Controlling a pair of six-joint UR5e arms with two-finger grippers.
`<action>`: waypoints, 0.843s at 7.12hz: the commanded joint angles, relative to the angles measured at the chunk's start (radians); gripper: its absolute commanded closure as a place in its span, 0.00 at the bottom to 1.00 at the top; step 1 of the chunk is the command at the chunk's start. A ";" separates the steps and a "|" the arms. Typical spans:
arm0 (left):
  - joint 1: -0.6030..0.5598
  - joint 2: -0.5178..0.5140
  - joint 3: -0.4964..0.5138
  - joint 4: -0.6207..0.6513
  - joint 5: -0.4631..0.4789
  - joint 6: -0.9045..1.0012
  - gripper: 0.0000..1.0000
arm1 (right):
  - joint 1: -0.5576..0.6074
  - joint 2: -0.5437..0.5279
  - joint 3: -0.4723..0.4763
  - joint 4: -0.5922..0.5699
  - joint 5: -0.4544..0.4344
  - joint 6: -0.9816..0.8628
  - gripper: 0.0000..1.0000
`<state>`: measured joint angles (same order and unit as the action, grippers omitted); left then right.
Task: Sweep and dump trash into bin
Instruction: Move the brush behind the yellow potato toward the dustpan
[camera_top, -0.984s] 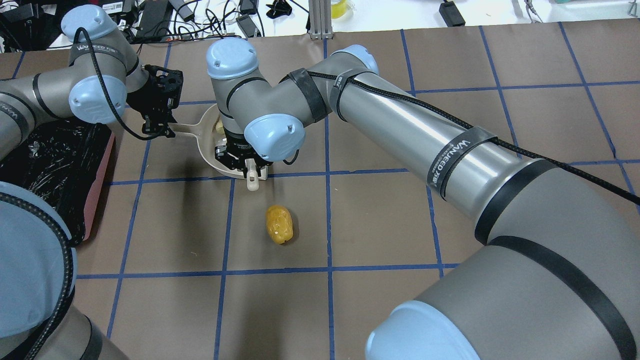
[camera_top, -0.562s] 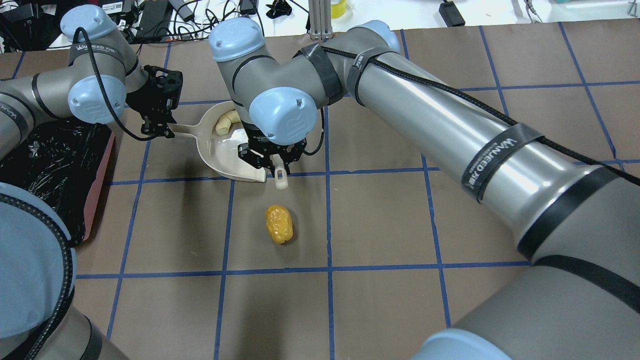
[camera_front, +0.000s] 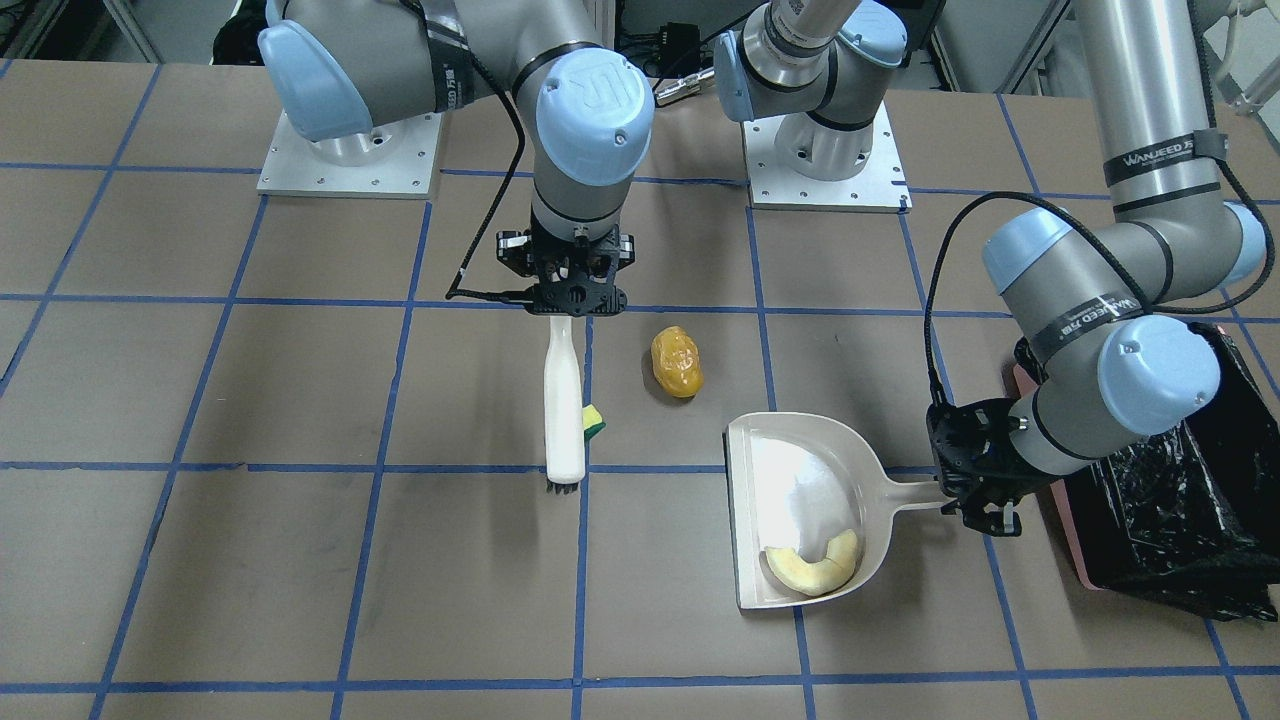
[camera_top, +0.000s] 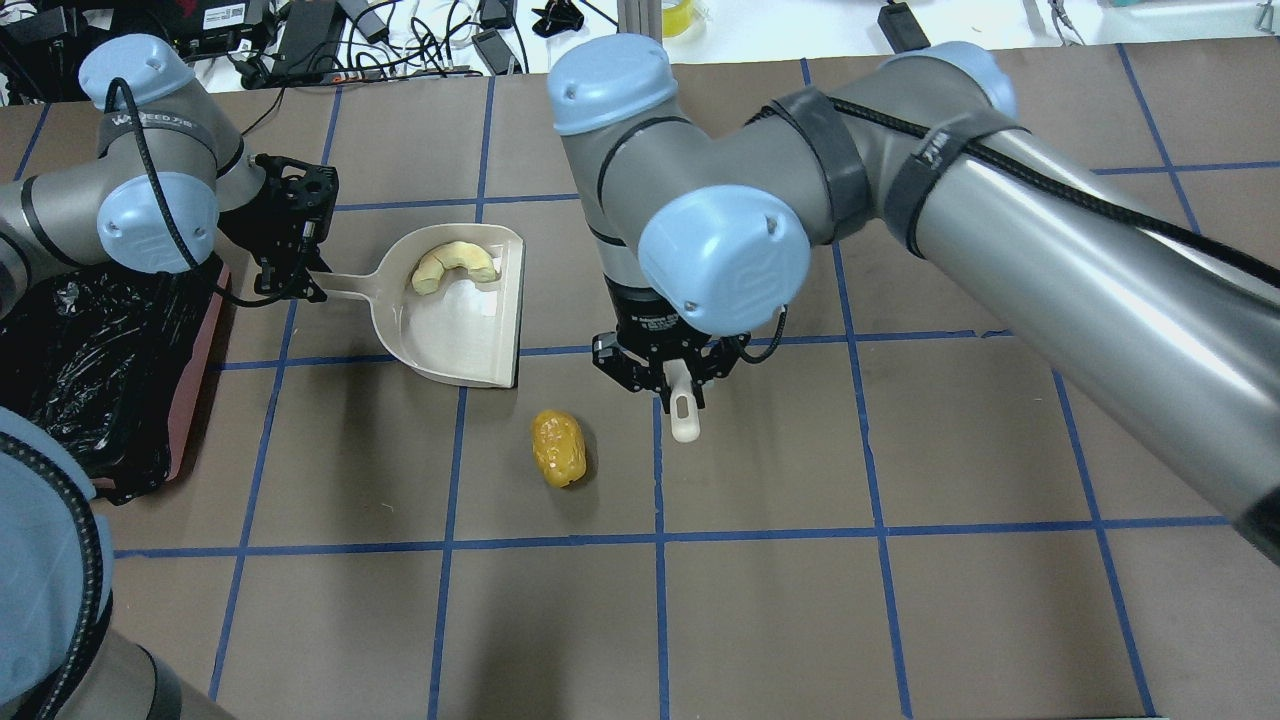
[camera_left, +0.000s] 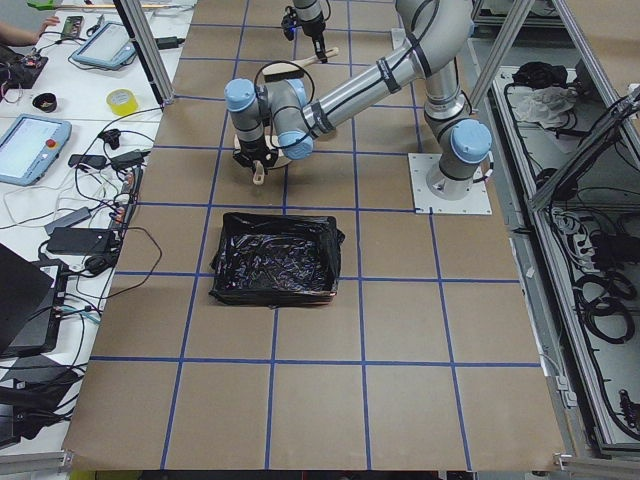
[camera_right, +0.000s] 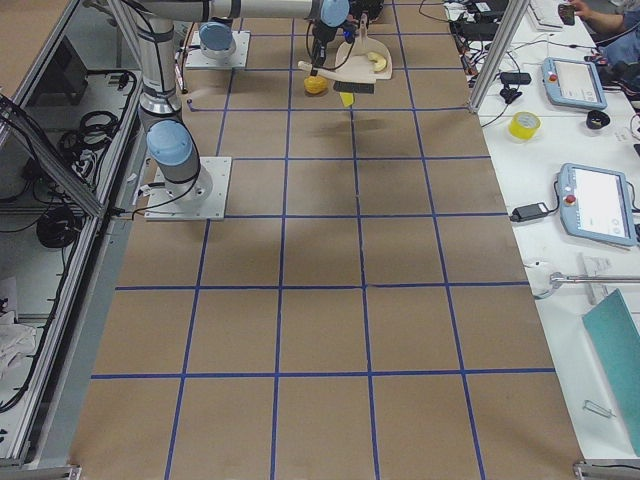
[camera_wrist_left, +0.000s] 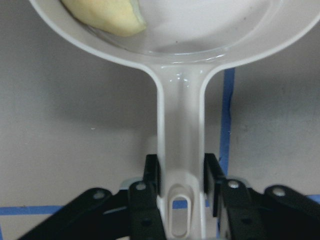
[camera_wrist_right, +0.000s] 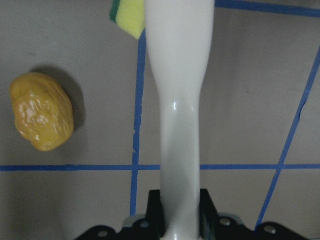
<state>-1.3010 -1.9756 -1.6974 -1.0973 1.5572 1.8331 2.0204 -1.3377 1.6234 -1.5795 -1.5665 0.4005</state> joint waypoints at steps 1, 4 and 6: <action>0.002 0.065 -0.082 -0.001 0.004 0.006 1.00 | 0.067 -0.087 0.186 -0.126 0.040 0.053 1.00; 0.000 0.167 -0.204 0.005 0.029 0.066 1.00 | 0.119 -0.080 0.217 -0.161 0.037 0.077 1.00; 0.000 0.251 -0.298 0.005 0.041 0.074 1.00 | 0.118 -0.078 0.217 -0.171 0.023 0.075 1.00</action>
<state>-1.3006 -1.7734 -1.9352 -1.0935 1.5927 1.9014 2.1378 -1.4179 1.8396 -1.7433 -1.5348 0.4763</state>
